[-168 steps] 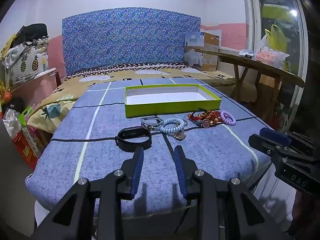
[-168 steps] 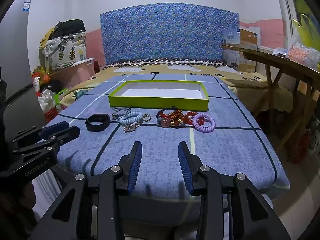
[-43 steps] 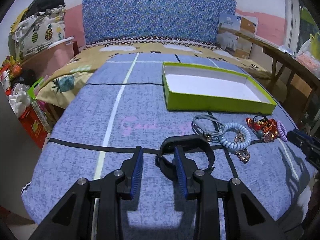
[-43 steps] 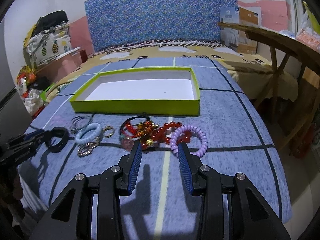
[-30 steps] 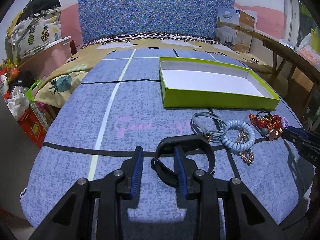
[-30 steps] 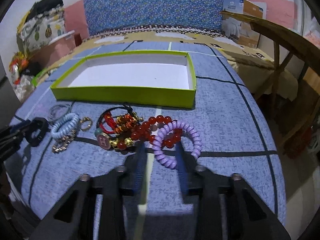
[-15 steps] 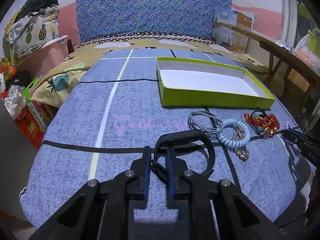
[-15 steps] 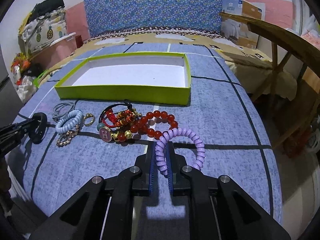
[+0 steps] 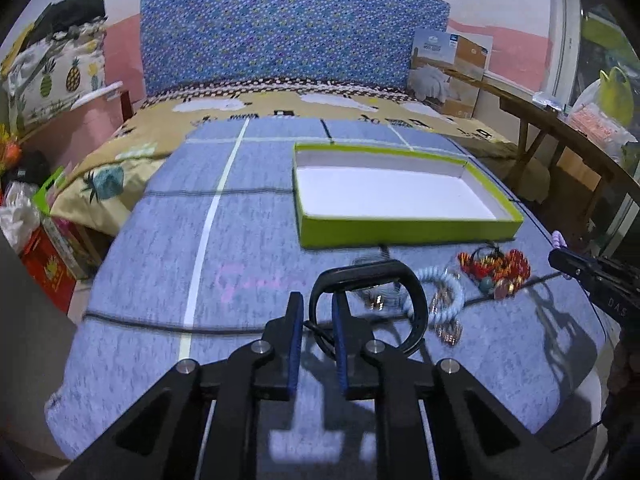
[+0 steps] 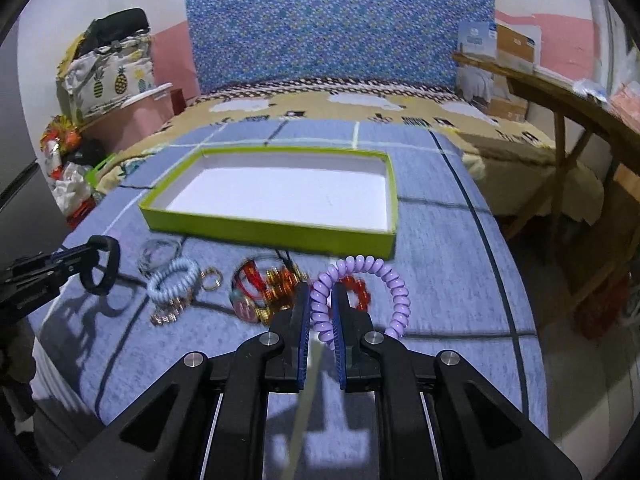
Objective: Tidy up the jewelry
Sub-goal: 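Carry both items into the green box and open both grippers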
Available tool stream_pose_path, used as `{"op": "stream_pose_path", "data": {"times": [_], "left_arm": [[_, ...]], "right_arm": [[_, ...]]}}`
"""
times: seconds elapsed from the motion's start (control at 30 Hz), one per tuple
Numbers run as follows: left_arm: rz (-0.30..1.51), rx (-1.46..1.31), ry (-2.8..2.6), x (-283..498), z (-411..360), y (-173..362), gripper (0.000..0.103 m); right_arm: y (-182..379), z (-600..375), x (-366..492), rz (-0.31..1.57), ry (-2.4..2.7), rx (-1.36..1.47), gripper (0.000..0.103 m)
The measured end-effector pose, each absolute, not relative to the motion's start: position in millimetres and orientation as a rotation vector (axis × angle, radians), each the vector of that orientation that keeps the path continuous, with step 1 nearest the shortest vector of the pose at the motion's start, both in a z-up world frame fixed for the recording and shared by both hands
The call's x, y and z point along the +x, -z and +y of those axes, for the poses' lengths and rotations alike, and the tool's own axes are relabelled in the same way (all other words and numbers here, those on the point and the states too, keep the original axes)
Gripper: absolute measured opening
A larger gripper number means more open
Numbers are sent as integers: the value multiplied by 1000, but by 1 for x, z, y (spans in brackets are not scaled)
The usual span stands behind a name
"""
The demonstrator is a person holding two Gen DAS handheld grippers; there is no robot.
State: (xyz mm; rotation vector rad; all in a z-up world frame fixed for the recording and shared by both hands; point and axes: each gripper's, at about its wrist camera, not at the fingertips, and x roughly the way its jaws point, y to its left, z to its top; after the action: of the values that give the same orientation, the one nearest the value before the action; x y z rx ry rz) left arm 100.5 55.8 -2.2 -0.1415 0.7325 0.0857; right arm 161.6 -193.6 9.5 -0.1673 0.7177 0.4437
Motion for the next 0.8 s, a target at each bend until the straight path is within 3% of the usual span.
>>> {"op": "stream_pose_path", "data": {"times": [0.3,0.8], "left_arm": [[667,-69,-70,157,50,-24,15],[752,-39,-85,254,60,-6,15]], "right_arm": [[-30,-166,219,680,-522,-202,11],[4,-149,320,831,-522,-184,11]]}}
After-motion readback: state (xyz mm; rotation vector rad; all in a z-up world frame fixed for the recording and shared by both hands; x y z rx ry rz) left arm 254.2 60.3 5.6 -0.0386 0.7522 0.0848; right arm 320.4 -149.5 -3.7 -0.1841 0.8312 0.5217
